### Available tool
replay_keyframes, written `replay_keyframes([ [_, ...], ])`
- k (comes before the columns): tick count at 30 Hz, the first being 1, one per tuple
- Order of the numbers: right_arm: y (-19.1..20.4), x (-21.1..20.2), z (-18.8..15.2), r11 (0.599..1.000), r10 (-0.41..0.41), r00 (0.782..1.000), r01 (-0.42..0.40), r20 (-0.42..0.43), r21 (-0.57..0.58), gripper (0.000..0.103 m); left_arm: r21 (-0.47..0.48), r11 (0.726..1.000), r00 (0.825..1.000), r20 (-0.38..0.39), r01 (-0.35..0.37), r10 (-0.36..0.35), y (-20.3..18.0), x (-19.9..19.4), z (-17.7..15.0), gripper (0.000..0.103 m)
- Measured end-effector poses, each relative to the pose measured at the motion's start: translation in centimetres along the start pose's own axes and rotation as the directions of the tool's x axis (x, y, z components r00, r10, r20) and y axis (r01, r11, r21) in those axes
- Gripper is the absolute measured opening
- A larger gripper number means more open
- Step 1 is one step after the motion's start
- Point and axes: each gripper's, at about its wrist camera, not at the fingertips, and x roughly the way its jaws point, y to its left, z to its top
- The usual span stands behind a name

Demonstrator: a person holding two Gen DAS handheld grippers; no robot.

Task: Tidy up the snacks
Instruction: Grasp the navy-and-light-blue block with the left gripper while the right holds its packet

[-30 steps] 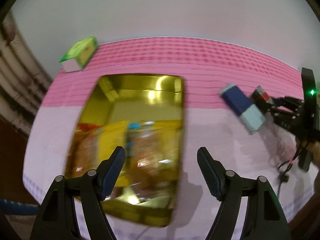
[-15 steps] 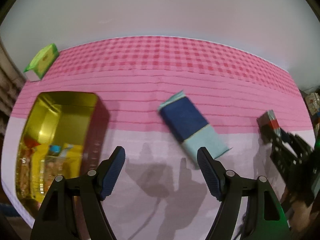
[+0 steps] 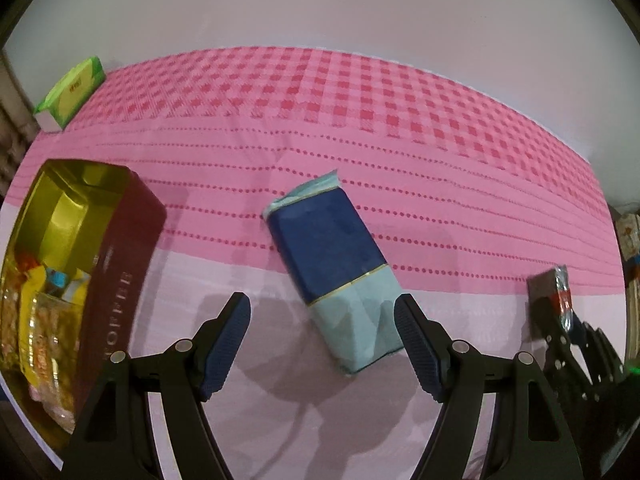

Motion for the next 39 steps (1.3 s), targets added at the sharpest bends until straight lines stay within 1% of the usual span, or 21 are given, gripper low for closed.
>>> replay_keyframes([
  [5,-0.4,0.4,0.1,1.0,0.021,0.999,-0.02,-0.024,0.018,0.025,-0.015,1.0,1.0,-0.011,-0.01,0.01,-0.8,1.1,0.6,0.075],
  [8,-0.5,0.4,0.1,1.0,0.023,0.999,-0.023,-0.025,0.019,0.025,0.0,1.0,1.0,-0.023,-0.015,0.015,-1.6,1.8,0.8,0.076],
  [10,-0.4,0.4,0.0,1.0,0.022,0.999,-0.022,-0.026,0.018,0.025,0.011,0.999,0.999,-0.027,-0.031,0.031,-2.0,2.0,0.6,0.076],
  [12,-0.5,0.4,0.0,1.0,0.023,0.999,-0.023,-0.026,0.018,0.025,0.01,0.999,0.998,-0.04,-0.042,0.042,-2.0,2.6,0.6,0.077],
  [14,-0.5,0.4,0.0,1.0,0.023,0.999,-0.023,-0.026,0.018,0.025,0.009,0.998,0.998,-0.034,-0.058,0.059,-1.9,2.5,0.5,0.079],
  [17,-0.5,0.4,0.1,1.0,0.025,0.999,-0.024,-0.026,0.018,0.026,0.013,0.998,0.997,-0.042,-0.056,0.057,-1.4,2.4,0.3,0.079],
  [20,-0.4,0.4,0.0,1.0,0.026,0.999,-0.025,-0.026,0.018,0.026,0.03,0.997,0.996,-0.044,-0.071,0.072,-1.0,2.1,0.1,0.079],
  [22,-0.5,0.4,0.0,0.999,0.027,0.999,-0.027,-0.026,0.019,0.026,0.038,0.996,0.996,-0.04,-0.081,0.082,-0.7,2.0,-0.1,0.076],
  [27,-0.5,0.4,0.1,0.999,0.027,0.999,-0.027,-0.026,0.019,0.026,0.037,0.996,0.997,-0.019,-0.077,0.078,0.2,1.7,-0.1,0.053],
  [29,-0.5,0.4,0.1,0.999,0.027,0.999,-0.026,-0.027,0.019,0.026,0.038,0.997,0.998,-0.02,-0.065,0.066,0.5,1.7,-0.1,0.053],
  [32,-0.5,0.4,0.1,1.0,0.026,0.999,-0.025,-0.027,0.018,0.026,0.053,0.996,0.997,-0.007,-0.072,0.073,0.6,1.5,-0.2,0.051],
  [39,-0.5,0.4,0.0,1.0,0.024,0.999,-0.024,-0.027,0.017,0.026,0.074,0.996,0.998,0.001,-0.059,0.059,0.8,1.0,-0.8,0.051],
])
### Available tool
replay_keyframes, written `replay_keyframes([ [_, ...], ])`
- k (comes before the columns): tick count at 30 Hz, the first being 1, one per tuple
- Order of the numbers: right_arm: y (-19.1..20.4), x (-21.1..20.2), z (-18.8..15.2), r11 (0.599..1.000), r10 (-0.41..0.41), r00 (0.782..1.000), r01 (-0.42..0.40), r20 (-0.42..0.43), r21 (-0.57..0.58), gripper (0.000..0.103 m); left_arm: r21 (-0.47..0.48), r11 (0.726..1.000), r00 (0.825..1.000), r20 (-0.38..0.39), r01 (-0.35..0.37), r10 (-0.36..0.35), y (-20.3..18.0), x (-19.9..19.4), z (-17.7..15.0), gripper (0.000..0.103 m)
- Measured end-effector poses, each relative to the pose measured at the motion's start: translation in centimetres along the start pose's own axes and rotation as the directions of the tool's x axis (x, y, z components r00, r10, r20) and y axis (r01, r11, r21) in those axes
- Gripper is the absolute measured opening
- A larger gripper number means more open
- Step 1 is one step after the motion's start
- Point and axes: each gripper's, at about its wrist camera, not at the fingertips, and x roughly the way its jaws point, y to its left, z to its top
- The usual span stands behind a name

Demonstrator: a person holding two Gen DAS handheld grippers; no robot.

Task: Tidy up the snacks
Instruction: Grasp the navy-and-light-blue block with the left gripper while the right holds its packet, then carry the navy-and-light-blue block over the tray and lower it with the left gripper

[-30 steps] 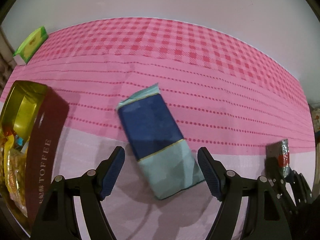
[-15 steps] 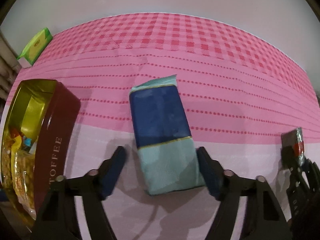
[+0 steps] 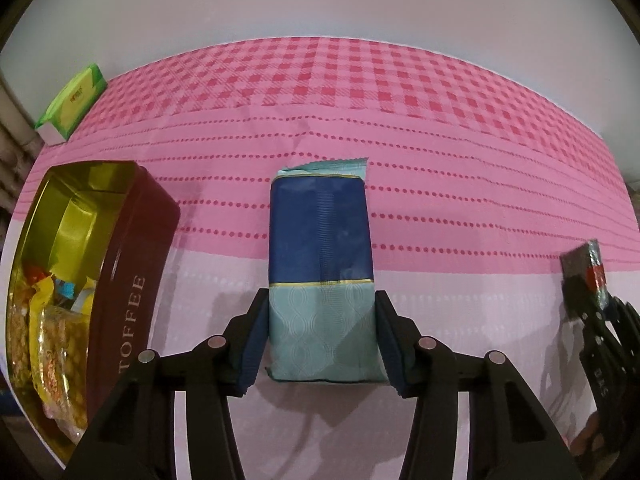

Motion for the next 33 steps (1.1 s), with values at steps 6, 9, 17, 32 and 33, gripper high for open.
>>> replay_keyframes([
  [6,0.1,0.0,0.0,1.0,-0.007,1.0,0.007,-0.001,-0.005,0.026,0.016,1.0,1.0,0.031,0.002,-0.002,0.5,-2.1,-0.3,0.051],
  [9,0.1,0.1,0.0,1.0,-0.01,1.0,0.01,-0.002,-0.007,0.026,0.021,1.0,0.999,0.045,0.011,-0.012,0.8,-3.4,-0.4,0.051],
  [17,0.2,0.1,0.1,1.0,-0.013,1.0,0.013,-0.003,-0.01,0.026,0.049,0.999,0.996,0.093,0.0,-0.004,3.1,-7.4,-1.1,0.051],
  [32,0.1,0.1,0.1,1.0,-0.016,1.0,0.015,-0.003,-0.012,0.026,0.003,0.99,0.984,0.105,-0.144,0.143,13.9,-9.8,-2.3,0.051],
  [33,0.1,0.1,0.1,1.0,-0.015,1.0,0.015,-0.003,-0.012,0.026,-0.001,0.988,0.983,0.101,-0.154,0.153,14.5,-9.7,-2.3,0.051],
])
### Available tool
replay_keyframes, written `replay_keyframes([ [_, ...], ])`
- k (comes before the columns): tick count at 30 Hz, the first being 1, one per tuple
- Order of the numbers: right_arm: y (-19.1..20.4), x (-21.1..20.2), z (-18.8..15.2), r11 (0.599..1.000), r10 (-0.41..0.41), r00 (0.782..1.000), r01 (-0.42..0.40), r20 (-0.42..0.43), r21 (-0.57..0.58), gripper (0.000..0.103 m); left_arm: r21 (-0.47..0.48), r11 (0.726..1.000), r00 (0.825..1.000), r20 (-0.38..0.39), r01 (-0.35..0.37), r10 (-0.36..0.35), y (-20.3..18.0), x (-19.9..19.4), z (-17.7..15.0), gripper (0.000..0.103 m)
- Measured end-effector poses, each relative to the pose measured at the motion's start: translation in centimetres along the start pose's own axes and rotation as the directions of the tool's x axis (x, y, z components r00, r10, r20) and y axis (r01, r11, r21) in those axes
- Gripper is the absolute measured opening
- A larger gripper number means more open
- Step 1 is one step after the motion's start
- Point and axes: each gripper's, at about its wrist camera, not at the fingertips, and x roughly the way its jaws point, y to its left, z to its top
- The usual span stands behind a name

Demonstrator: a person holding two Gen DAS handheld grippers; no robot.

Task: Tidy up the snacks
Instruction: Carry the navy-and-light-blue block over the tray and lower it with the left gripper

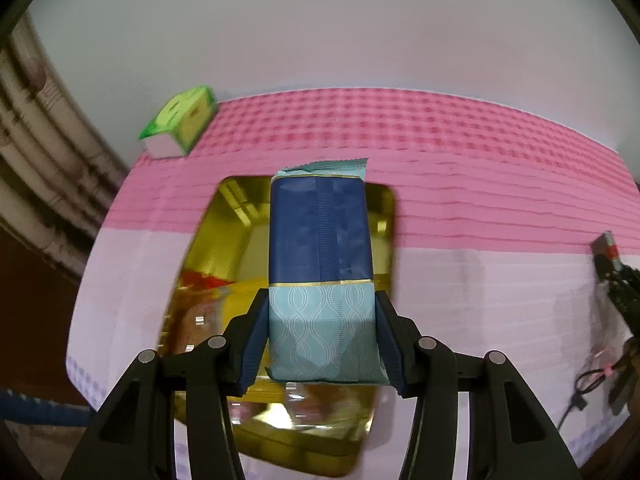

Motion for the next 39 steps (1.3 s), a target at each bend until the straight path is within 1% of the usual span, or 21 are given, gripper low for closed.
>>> replay_keyframes([
  [5,0.0,0.0,0.0,1.0,0.0,1.0,0.0,0.0,-0.001,0.026,0.029,0.998,0.998,-0.02,-0.054,0.055,2.6,1.4,-0.2,0.051],
  [9,0.1,0.0,0.0,1.0,0.0,1.0,0.0,0.0,-0.001,0.026,0.037,0.998,0.997,-0.054,-0.049,0.051,4.1,2.7,-0.4,0.051],
  [11,0.1,0.0,0.0,1.0,0.0,1.0,0.0,0.0,-0.001,0.026,0.047,0.997,0.996,-0.065,-0.055,0.058,4.4,3.3,-0.6,0.051],
  [14,0.1,0.0,0.0,1.0,-0.001,1.0,0.001,0.0,-0.002,0.026,0.065,0.997,0.996,-0.079,-0.043,0.048,4.7,4.2,-0.8,0.051],
  [17,0.0,0.0,0.0,1.0,-0.003,1.0,0.003,0.0,-0.004,0.026,0.083,0.995,0.994,-0.091,-0.048,0.055,4.7,5.0,-0.9,0.051],
  [26,0.0,0.0,0.0,1.0,-0.007,1.0,0.007,0.0,-0.007,0.026,0.139,0.987,0.993,-0.078,-0.075,0.086,4.2,5.4,-1.0,0.051],
  [32,0.0,0.0,0.0,1.0,-0.009,1.0,0.009,0.0,-0.009,0.026,0.15,0.985,0.991,-0.079,-0.091,0.103,3.9,5.5,-0.9,0.052],
  [39,0.1,0.0,0.0,1.0,-0.017,1.0,0.017,0.0,-0.017,0.026,0.15,0.985,0.992,-0.073,-0.089,0.101,3.9,5.3,-0.9,0.053],
])
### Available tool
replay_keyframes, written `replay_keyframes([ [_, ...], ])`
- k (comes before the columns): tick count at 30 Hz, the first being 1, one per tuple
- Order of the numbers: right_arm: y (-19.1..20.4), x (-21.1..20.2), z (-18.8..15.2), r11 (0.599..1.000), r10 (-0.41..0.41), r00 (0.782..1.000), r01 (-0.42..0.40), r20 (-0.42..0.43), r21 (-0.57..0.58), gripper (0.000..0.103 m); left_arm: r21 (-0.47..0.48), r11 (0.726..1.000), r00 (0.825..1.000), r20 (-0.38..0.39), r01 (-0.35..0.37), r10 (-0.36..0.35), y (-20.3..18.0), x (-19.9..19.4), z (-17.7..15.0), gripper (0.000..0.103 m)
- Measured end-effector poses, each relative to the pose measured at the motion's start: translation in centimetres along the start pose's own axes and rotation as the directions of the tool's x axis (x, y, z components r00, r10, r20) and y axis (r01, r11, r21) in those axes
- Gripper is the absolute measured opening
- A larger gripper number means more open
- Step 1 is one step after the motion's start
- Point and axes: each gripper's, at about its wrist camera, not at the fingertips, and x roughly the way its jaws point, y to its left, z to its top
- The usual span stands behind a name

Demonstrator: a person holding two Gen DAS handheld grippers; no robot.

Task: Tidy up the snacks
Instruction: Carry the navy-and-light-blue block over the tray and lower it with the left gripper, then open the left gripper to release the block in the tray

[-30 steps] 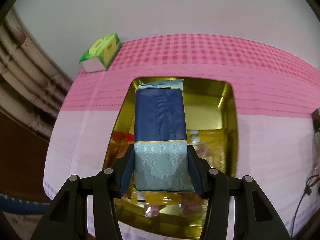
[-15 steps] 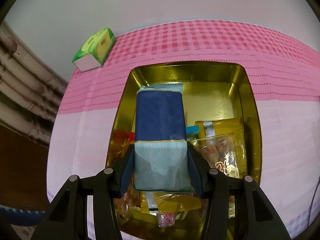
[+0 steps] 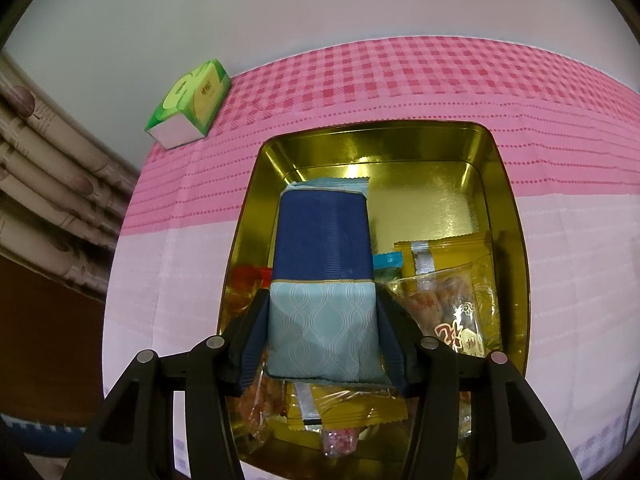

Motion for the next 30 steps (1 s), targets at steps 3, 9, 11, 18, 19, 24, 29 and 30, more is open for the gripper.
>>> replay_keyframes([
  [3,0.0,0.0,0.0,1.0,-0.001,1.0,0.001,0.0,-0.002,0.026,-0.001,1.0,1.0,0.011,0.006,-0.006,0.2,-0.4,-0.1,0.055],
  [9,0.0,0.0,0.0,1.0,-0.001,1.0,0.001,0.0,-0.001,0.026,0.0,1.0,0.999,0.048,0.002,-0.002,0.6,-2.0,-0.2,0.06],
  [11,0.0,0.0,0.0,1.0,-0.001,1.0,0.001,0.0,-0.002,0.026,-0.01,1.0,0.998,0.067,0.006,-0.006,0.9,-2.7,-0.3,0.062],
  [18,0.1,0.0,0.0,1.0,-0.012,1.0,0.012,0.0,0.002,0.025,-0.051,0.999,0.993,0.116,0.007,-0.001,2.1,-4.8,-1.1,0.066],
  [19,0.2,0.0,0.0,1.0,-0.015,1.0,0.015,0.0,0.004,0.025,-0.053,0.999,0.992,0.124,0.001,0.005,2.2,-5.1,-1.4,0.066],
  [24,0.4,-0.1,0.0,0.999,-0.035,0.999,0.035,-0.002,0.017,0.025,-0.08,0.997,0.989,0.144,-0.011,0.023,2.9,-6.0,-2.9,0.067],
  [29,0.9,-0.1,0.1,0.998,-0.06,0.998,0.061,-0.014,0.031,0.025,-0.12,0.993,0.989,0.143,-0.007,0.024,3.8,-6.0,-4.5,0.067],
  [30,1.0,-0.2,0.1,0.997,-0.064,0.998,0.065,-0.018,0.031,0.025,-0.13,0.991,0.99,0.142,-0.005,0.023,4.0,-6.0,-4.8,0.067],
])
